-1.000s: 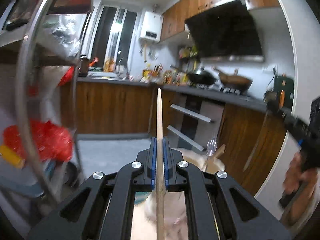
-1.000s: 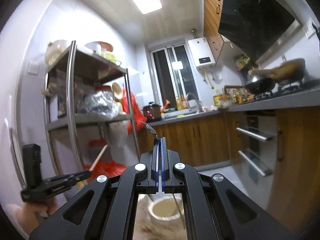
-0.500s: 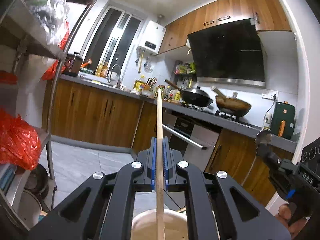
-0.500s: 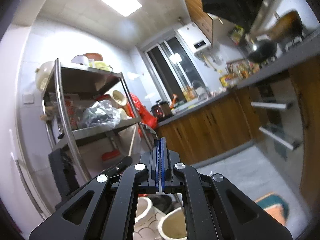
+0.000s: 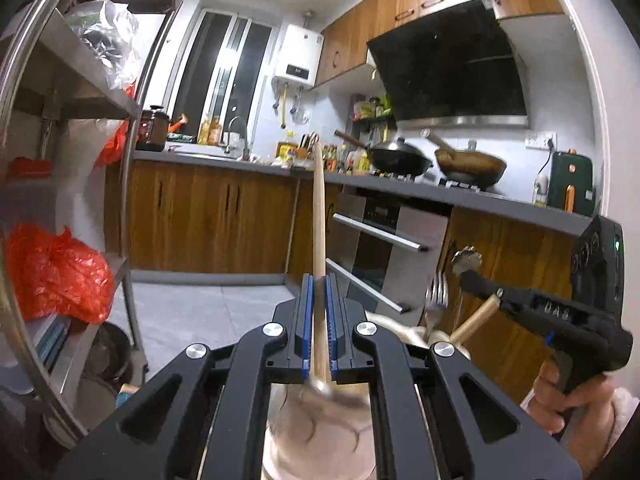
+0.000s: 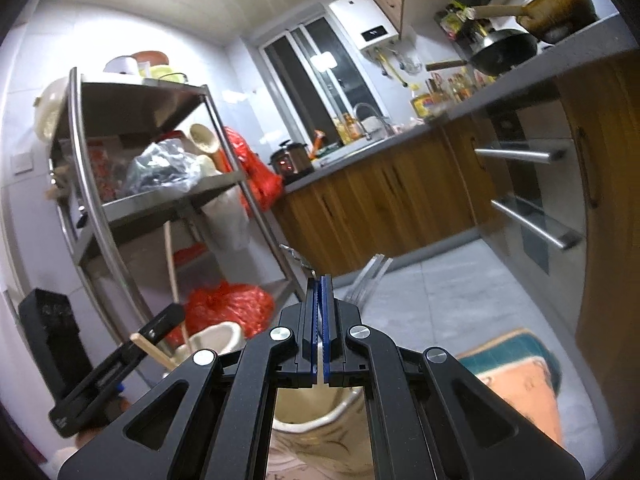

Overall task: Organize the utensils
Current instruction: 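Carry the spoon into the short cup while the left tool lowers the chopstick into the tall cup, then open both tools to release the utensils and move back over the table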

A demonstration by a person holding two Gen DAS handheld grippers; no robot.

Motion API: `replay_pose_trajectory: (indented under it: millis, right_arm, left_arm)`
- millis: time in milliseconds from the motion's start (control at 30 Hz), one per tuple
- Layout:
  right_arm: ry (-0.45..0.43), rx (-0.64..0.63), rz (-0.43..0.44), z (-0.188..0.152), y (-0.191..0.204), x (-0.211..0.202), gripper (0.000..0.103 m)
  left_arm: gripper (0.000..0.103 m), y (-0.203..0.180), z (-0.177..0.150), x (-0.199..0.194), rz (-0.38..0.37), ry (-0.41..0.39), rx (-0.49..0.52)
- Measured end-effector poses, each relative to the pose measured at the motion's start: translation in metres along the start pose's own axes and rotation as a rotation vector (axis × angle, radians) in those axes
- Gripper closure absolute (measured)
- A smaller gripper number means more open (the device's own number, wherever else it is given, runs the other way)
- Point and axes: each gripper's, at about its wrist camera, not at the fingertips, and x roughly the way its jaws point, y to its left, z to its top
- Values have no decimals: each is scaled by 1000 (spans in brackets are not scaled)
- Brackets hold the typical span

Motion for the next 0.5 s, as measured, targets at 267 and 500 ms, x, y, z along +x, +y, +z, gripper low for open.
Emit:
replay_pose_trajectory:
  millis: [267,500]
  right_arm:
    - [5,19,-24,-3,-6,1,100]
    - [4,3,-38,-4,-6,1,100]
  left_arm:
    - [97,-1,-5,-3,36,12,44]
    - [94,1,-4,-1,45,24,45]
